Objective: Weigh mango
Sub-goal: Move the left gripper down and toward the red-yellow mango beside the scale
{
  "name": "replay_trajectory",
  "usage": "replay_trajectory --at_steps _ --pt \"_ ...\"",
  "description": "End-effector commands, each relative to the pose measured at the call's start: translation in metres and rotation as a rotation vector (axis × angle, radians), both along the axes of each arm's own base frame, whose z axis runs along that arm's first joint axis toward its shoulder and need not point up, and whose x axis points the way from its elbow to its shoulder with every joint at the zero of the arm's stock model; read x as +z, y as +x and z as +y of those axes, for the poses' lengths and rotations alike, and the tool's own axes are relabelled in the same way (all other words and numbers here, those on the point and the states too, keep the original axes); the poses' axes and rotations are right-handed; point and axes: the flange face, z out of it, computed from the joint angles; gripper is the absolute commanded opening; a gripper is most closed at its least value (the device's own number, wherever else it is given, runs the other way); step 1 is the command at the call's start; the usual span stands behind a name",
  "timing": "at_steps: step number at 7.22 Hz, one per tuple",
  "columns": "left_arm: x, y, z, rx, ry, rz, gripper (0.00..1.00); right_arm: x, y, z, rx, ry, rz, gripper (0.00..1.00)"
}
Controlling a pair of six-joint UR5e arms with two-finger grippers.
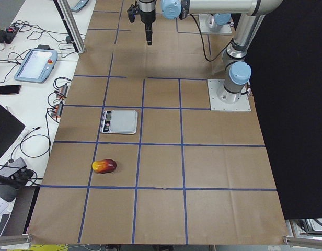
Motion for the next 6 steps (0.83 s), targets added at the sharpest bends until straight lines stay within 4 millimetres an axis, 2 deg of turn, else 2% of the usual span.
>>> replay_trajectory --at_steps 1,3,5,6 --pt "0.002 0.000 0.000 0.000 -0.003 0.000 1.00 0.000 0.000 0.000 0.000 0.000 0.000 1.00" --pt "0.008 0.001 -0.004 0.001 -0.014 0.000 1.00 0.000 0.000 0.000 0.000 0.000 0.000 1.00" --pt "-0.001 0.004 -0.014 0.008 0.004 0.000 1.00 0.000 0.000 0.000 0.000 0.000 0.000 1.00" --pt "-0.002 0.015 -0.018 0.027 0.000 0.000 1.00 0.001 0.000 0.000 0.000 -0.001 0.000 1.00"
